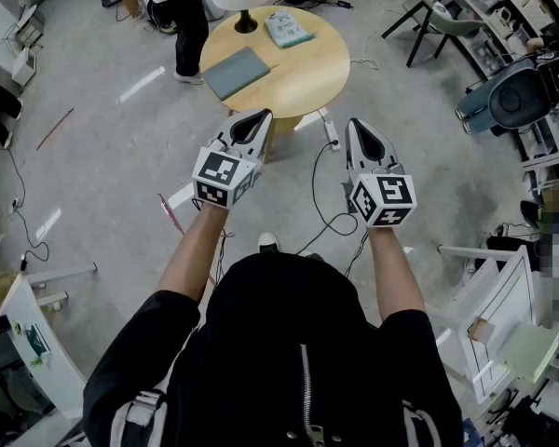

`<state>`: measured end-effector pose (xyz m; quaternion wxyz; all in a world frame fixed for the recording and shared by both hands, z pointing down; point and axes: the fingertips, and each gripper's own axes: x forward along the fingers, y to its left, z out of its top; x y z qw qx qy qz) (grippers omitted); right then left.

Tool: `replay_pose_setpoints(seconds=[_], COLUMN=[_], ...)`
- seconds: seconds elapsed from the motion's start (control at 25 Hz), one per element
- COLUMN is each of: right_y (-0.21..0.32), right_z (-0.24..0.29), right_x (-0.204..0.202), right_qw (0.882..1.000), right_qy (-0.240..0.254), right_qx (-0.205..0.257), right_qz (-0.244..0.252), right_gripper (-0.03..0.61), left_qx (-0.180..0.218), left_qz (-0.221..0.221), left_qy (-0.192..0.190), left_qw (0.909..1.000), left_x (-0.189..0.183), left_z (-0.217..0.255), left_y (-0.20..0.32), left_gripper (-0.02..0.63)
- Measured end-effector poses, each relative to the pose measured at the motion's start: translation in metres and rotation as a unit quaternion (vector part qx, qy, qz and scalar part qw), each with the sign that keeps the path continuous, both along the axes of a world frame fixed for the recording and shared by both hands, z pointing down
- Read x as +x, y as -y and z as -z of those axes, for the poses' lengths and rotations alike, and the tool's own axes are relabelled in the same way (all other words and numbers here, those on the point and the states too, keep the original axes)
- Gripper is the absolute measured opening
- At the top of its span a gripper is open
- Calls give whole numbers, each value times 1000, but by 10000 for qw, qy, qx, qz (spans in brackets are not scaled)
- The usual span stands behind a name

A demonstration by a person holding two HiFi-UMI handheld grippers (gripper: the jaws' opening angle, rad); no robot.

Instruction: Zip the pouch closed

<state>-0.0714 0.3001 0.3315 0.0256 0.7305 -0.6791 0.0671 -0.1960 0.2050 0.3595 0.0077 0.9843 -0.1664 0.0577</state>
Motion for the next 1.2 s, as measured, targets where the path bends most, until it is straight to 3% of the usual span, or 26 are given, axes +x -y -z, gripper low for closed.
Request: replay_pose_setpoints(seconds=[0.56, 0.88, 1.2], right_y=[3, 11, 60], right_z=[-12, -28, -30], right_x=[-13, 15, 66], right_qw=[9999, 9998, 9995], right_qy=[67, 109, 199], right_qx=[-62, -152, -203], right_qz=[-88, -119, 150], right_gripper=[5, 5, 5], left_qx=[-67, -128, -187], left_qz=[-192, -250, -124], left_qy=[67, 94, 273], left_qw=[9998, 9996, 9994], left_x=[-3, 31, 85], left_z=[-15, -27, -28], left_y=[11, 15, 55], left_gripper=[5, 5, 6])
